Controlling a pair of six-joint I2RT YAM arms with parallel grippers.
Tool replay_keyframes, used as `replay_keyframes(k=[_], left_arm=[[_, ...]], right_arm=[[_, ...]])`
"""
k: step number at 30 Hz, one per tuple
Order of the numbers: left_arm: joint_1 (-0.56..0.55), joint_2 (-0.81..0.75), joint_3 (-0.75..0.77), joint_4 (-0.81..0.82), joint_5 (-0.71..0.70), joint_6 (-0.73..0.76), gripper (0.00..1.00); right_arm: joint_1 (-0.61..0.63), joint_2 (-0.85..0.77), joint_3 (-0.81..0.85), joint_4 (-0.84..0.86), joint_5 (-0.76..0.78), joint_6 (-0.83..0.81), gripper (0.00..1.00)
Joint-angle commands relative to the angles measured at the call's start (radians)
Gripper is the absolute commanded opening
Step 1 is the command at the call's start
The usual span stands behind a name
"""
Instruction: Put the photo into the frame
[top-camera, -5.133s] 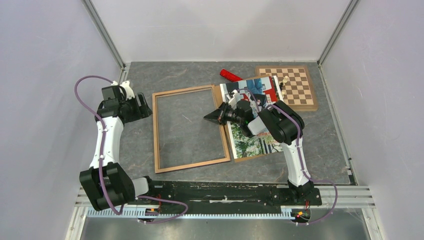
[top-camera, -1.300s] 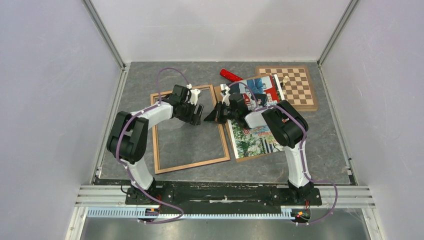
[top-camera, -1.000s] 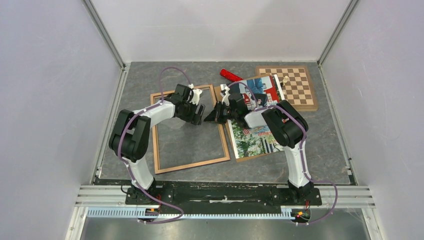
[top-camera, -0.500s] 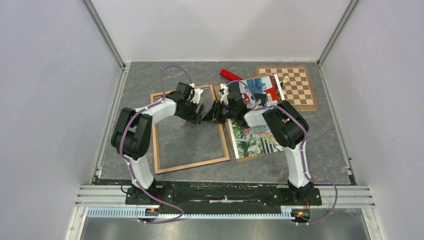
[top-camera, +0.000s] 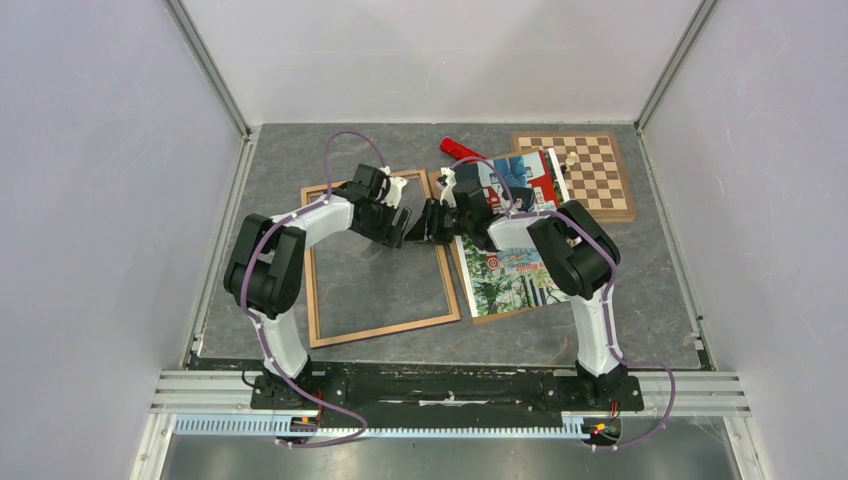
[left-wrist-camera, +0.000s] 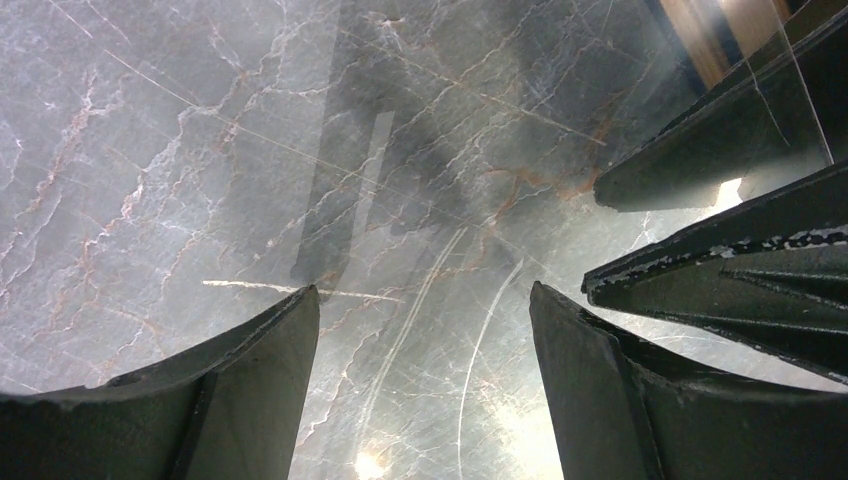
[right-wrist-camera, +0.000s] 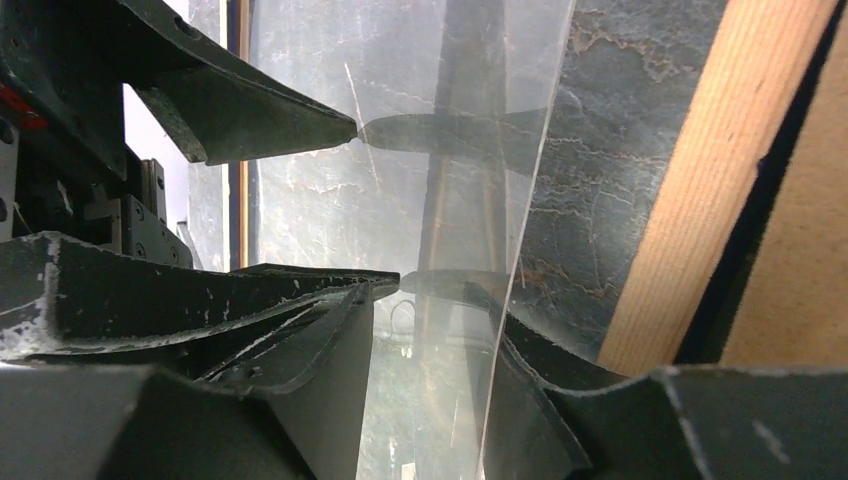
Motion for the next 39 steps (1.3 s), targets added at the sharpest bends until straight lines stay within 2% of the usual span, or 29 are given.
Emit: replay_keyframes(k=[1, 39], left_arm=[[-0.003, 0.031, 0.017, -0.022, -0.018, 0.025, 0.83], [-0.011, 0.040, 0.023, -0.039, -0.031, 0.028, 0.83]], right_arm=[[-0.004, -0.060, 0.032, -0.022, 0.037, -0.059, 0.42], [-0.017, -0.171, 0.061, -0.179, 0.079, -0.187, 0.44]])
